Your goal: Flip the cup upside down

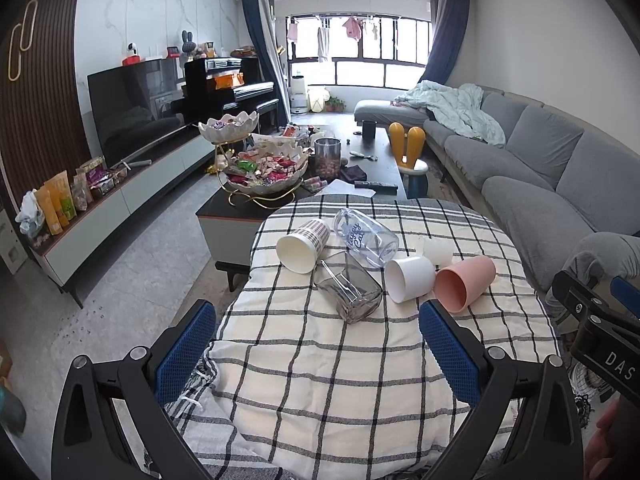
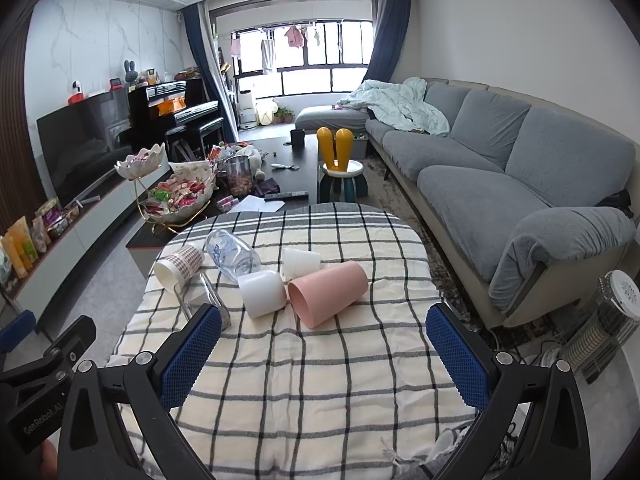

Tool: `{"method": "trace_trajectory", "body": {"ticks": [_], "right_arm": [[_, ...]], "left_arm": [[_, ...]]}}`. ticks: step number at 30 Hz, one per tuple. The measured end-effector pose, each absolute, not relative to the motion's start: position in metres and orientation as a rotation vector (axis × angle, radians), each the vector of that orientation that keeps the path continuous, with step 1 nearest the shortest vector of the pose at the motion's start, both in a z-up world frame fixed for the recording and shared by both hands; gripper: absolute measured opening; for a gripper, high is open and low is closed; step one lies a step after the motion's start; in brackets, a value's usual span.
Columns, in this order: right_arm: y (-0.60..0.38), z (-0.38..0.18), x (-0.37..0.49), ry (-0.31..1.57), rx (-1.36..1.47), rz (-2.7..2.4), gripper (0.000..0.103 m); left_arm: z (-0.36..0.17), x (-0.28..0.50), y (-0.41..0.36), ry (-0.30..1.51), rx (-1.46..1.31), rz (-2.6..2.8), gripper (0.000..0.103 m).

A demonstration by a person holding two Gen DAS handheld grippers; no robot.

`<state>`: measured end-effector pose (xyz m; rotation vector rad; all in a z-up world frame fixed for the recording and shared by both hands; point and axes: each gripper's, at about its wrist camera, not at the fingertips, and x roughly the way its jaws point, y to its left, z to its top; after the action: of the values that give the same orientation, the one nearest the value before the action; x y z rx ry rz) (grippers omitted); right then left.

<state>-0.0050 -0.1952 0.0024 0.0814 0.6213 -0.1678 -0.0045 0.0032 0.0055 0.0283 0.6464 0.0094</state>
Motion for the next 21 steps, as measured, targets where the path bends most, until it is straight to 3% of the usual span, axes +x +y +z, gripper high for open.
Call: {"method": "trace_trajectory", "body": {"ticks": [21], "right_arm": [[-0.1954,0.0014,-0.0045,0.627,0.085,-0.166,0.103]], "left_arm": [[0.0045,-0.0015,0.0024,0.654,0.023,0.006,0.103]]}}
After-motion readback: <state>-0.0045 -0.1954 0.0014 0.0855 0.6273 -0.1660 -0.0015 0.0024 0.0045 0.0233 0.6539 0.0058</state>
